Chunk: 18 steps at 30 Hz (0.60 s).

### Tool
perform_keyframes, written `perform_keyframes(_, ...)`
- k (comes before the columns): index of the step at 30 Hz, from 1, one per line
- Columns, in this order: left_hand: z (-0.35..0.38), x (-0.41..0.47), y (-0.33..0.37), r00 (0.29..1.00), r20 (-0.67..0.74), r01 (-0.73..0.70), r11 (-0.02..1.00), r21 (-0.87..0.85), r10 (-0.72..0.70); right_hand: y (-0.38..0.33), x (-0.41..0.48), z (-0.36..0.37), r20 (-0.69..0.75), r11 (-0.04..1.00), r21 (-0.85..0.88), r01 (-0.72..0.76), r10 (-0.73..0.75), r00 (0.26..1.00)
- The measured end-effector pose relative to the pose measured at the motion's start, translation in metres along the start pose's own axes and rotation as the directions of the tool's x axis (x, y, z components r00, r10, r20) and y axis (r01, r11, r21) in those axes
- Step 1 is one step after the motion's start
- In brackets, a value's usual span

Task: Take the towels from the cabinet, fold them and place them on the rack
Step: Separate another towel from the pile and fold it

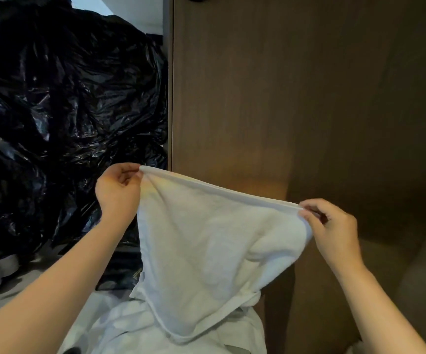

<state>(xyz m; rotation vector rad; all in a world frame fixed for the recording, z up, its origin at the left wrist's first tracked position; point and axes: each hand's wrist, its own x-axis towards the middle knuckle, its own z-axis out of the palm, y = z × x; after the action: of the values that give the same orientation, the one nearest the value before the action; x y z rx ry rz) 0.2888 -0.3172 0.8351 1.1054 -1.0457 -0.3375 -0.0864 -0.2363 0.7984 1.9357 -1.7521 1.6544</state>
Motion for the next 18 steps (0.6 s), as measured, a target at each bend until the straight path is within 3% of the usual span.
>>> perform_keyframes(6, 0.002, -0.020, 0.020, 0.994, 0.104, -0.023, 0.999, -0.043, 0.027, 0.014, -0.020, 0.016, 0.219, 0.976, -0.200, -0.089, 0.134, 0.966)
perform_keyframes(8, 0.007, -0.031, 0.032, 0.984, 0.171, -0.046, 0.996, -0.074, 0.058, 0.010, -0.024, 0.023, 0.260, 0.976, -0.191, -0.105, 0.153, 0.953)
perform_keyframes(14, 0.023, -0.073, 0.056, 0.935, 0.347, -0.017, 0.989, -0.144, 0.066, -0.038, -0.026, 0.045, 0.343, 0.996, 0.079, -0.040, 0.011, 0.939)
perform_keyframes(18, 0.029, -0.095, 0.058, 0.892, 0.447, 0.024, 0.984, -0.179, 0.059, -0.068, -0.028, 0.053, 0.340, 0.950, 0.310, -0.041, -0.070, 0.938)
